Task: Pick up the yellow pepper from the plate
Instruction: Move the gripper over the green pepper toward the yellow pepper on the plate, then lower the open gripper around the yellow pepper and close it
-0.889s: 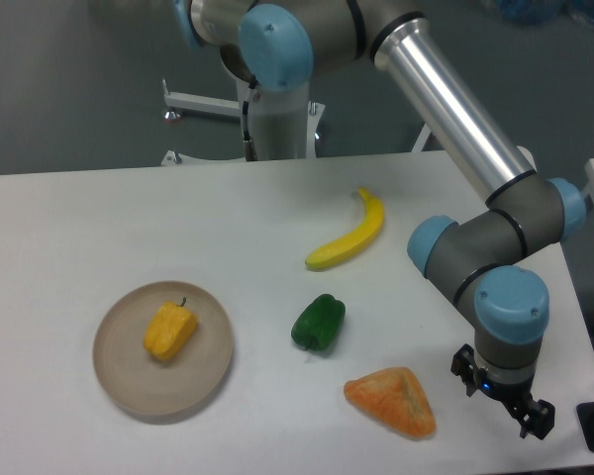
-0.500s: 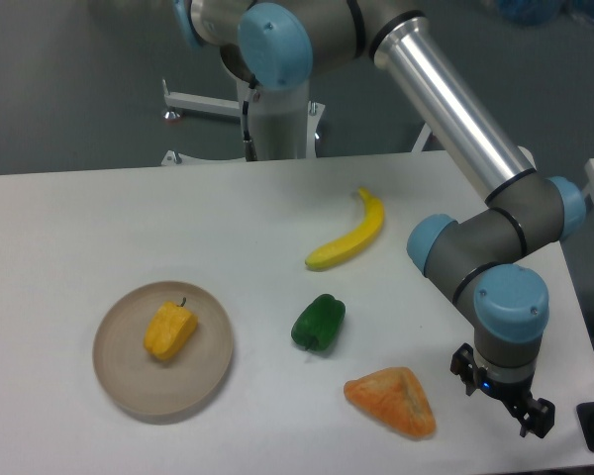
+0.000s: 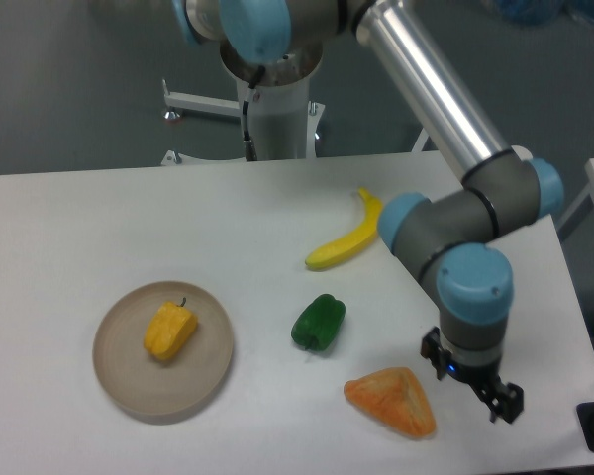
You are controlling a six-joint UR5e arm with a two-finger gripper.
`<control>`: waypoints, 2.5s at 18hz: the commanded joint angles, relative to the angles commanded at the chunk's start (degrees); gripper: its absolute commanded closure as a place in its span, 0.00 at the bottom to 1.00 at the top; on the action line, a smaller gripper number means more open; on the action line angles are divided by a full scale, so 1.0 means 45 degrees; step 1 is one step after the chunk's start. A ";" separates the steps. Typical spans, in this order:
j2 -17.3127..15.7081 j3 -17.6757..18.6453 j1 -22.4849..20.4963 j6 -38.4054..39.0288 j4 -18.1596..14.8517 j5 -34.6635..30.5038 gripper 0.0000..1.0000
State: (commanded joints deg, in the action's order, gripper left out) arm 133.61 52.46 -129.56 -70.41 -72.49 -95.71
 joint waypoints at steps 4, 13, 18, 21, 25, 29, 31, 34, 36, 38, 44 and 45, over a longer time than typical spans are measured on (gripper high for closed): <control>-0.0861 0.0509 0.0625 0.1190 -0.0881 0.0039 0.00; -0.2305 0.1796 0.1758 0.3241 -0.1722 0.0408 0.00; -0.3010 0.2871 0.2519 0.6305 -0.1742 0.2574 0.00; -0.3070 0.3458 0.3163 0.8256 -0.1606 0.3163 0.00; -0.2913 0.3809 0.3788 0.9571 -0.1255 0.3319 0.00; -0.2933 0.4785 0.4179 0.9943 -0.0162 0.3379 0.00; -0.2913 0.5059 0.4297 0.9943 0.0191 0.3359 0.00; -0.2836 0.5411 0.4590 0.9846 0.0464 0.3281 0.00; -0.2777 0.5451 0.4669 0.9729 0.0659 0.3281 0.00; -0.2660 0.5490 0.4747 0.9728 0.0700 0.3281 0.00; -0.2542 0.5744 0.5058 0.9201 0.0758 0.2891 0.00; -0.2542 0.5783 0.5079 0.9201 0.0758 0.2891 0.00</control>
State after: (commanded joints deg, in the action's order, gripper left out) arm 122.17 78.48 -106.70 -29.00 -69.08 -82.71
